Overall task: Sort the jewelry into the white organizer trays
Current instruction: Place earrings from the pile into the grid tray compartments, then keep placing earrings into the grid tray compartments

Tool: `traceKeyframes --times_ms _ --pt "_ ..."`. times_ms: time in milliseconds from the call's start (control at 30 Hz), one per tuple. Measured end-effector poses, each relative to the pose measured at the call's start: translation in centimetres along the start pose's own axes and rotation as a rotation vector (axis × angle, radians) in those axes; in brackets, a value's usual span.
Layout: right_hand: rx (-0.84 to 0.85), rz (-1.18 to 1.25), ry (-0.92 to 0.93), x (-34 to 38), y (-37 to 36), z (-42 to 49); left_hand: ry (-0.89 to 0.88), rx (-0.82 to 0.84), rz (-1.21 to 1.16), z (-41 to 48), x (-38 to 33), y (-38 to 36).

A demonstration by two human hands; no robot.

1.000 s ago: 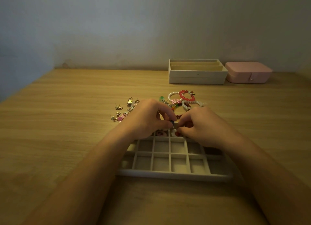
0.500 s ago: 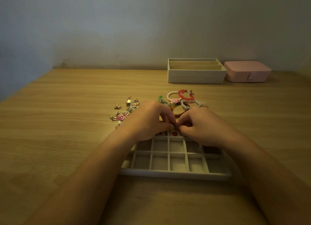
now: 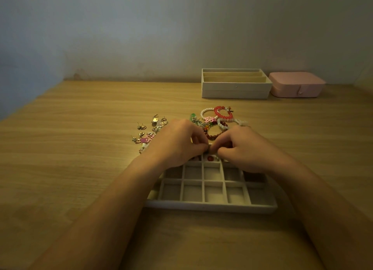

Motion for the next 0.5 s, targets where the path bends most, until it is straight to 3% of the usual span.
traceKeyframes --times_ms 333,500 --pt "-0.152 0.144 -0.001 0.0 1.0 0.2 0.100 -0.237 -0.104 -1.1 1.8 3.2" --pt "-0.142 0.239 -0.002 1.5 1.2 0.4 0.230 -0.315 -0.210 -2.4 3.7 5.9"
Point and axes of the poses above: each hand's wrist, its own z-axis towards the middle knuckle, its own y-axis out of the back of the hand, x = y × z, the point moved 7 cm from there along z, towards the middle knuckle, and after that the axes turned 14 degrees about -y, right-handed, at the moved point
